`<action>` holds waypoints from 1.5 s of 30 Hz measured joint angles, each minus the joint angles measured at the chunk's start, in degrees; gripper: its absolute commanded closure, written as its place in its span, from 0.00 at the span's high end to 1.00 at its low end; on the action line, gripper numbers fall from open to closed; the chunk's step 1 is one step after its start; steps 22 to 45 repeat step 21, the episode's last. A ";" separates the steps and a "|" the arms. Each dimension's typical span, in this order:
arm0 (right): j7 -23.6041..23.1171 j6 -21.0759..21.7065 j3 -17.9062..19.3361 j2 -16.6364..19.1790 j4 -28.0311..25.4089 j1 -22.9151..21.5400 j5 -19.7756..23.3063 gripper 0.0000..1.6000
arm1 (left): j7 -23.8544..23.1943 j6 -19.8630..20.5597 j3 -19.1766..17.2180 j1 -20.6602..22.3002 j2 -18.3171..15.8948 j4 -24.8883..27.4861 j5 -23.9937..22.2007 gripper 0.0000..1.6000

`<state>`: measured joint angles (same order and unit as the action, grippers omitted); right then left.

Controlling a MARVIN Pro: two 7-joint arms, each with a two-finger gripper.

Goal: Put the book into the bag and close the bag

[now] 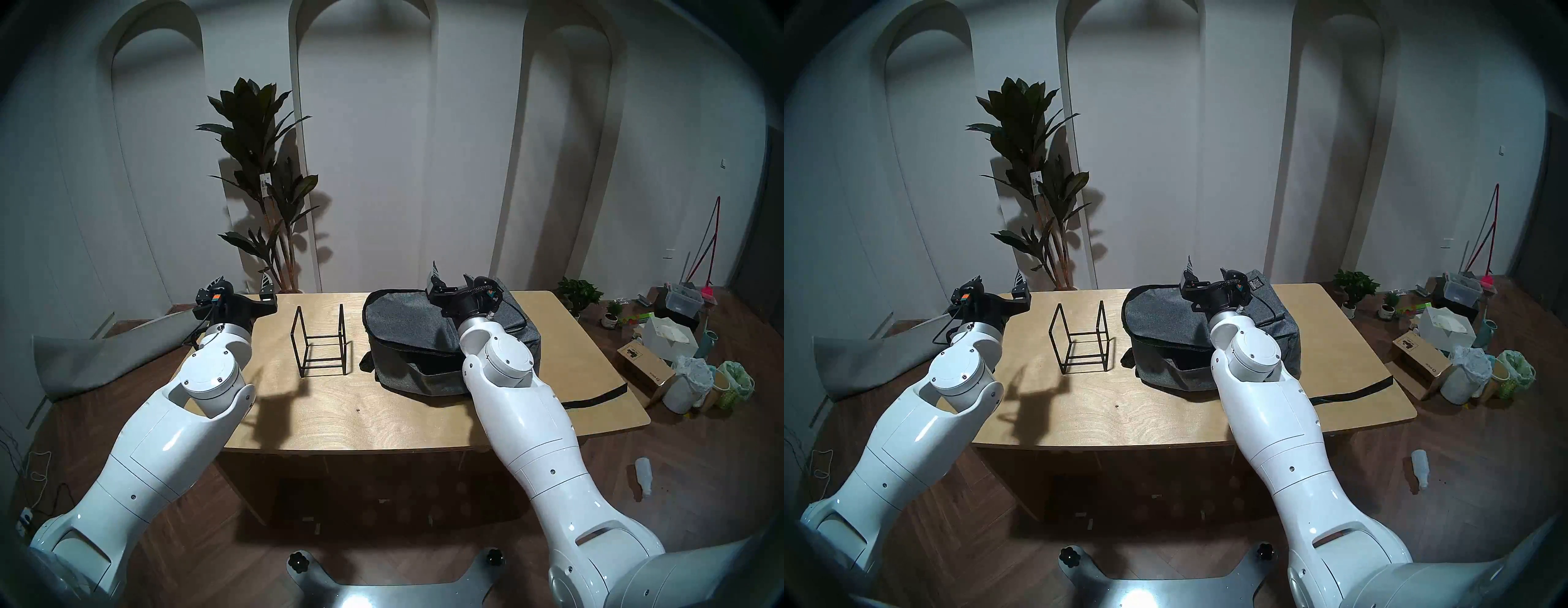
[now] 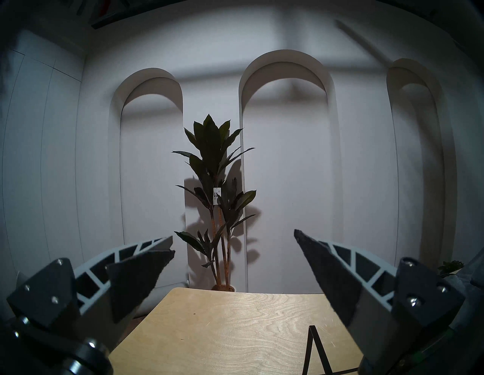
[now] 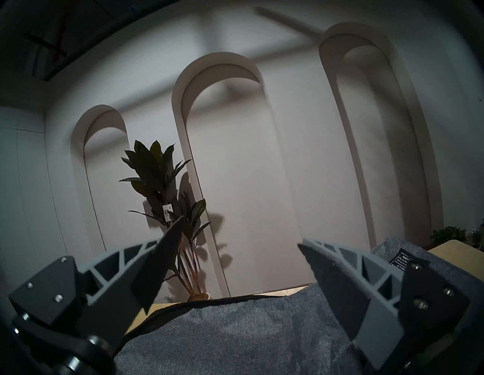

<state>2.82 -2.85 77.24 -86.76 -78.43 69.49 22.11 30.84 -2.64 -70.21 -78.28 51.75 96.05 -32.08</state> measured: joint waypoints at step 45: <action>3.24 1.40 -1.73 -0.47 -0.11 -0.61 -1.77 1.00 | -0.89 5.35 0.09 1.15 -0.13 -0.06 -1.08 1.00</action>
